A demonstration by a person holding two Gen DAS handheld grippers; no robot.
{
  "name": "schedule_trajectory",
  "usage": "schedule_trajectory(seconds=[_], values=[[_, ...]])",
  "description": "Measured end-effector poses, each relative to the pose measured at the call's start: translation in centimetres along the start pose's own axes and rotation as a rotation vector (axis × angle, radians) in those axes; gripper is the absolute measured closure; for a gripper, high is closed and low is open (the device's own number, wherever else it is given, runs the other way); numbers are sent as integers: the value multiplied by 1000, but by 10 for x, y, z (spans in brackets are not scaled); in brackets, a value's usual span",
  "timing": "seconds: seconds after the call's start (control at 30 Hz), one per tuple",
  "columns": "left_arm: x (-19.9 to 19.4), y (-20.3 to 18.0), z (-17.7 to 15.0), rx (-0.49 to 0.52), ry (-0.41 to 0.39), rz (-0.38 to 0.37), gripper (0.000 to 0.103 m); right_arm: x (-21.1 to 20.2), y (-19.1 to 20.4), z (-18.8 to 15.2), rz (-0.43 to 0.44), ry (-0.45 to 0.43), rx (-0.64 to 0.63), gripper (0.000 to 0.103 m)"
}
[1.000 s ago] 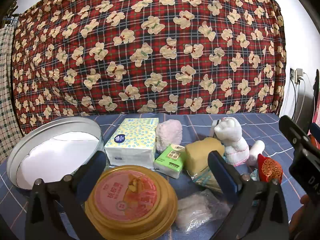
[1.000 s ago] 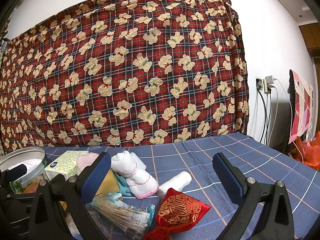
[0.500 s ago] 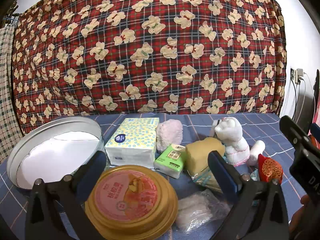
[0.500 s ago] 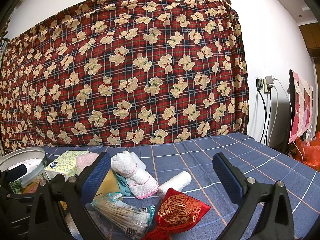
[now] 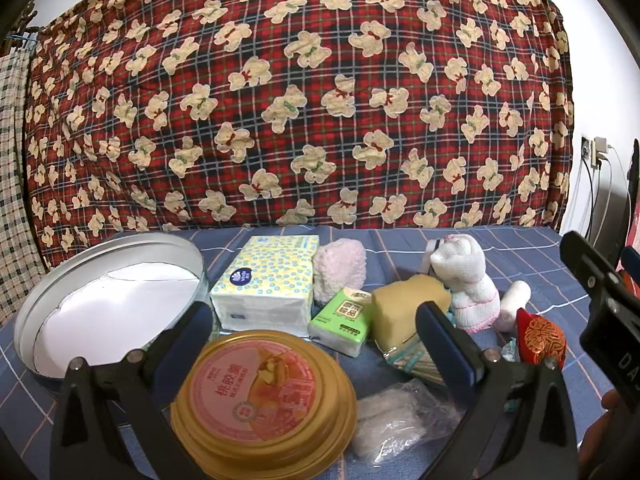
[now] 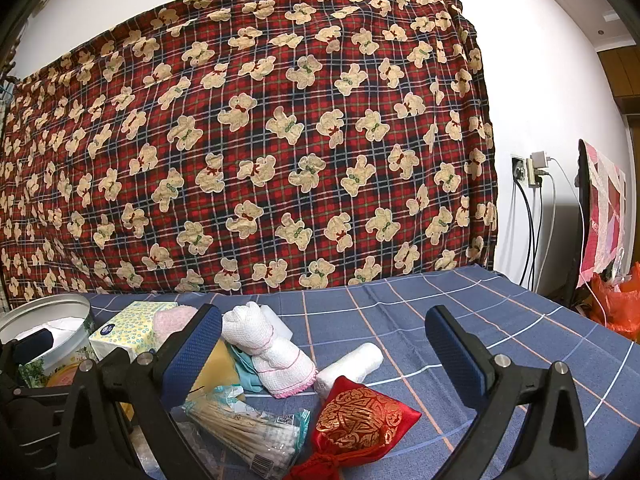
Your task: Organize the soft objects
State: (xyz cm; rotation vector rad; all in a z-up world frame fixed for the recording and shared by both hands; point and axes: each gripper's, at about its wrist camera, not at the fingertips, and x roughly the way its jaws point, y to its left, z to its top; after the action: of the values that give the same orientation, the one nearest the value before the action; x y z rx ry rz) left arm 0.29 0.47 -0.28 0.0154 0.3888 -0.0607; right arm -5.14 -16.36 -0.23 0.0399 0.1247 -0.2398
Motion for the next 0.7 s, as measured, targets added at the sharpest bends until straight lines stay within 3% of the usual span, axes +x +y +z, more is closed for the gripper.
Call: schedule_trajectory(seconds=[0.47, 0.7], values=[[0, 0, 0, -2, -3, -4, 0, 0, -1, -1, 0, -3, -2, 0], [-6, 5, -7, 31, 27, -98, 0, 1, -31, 1, -17, 50, 57, 0]])
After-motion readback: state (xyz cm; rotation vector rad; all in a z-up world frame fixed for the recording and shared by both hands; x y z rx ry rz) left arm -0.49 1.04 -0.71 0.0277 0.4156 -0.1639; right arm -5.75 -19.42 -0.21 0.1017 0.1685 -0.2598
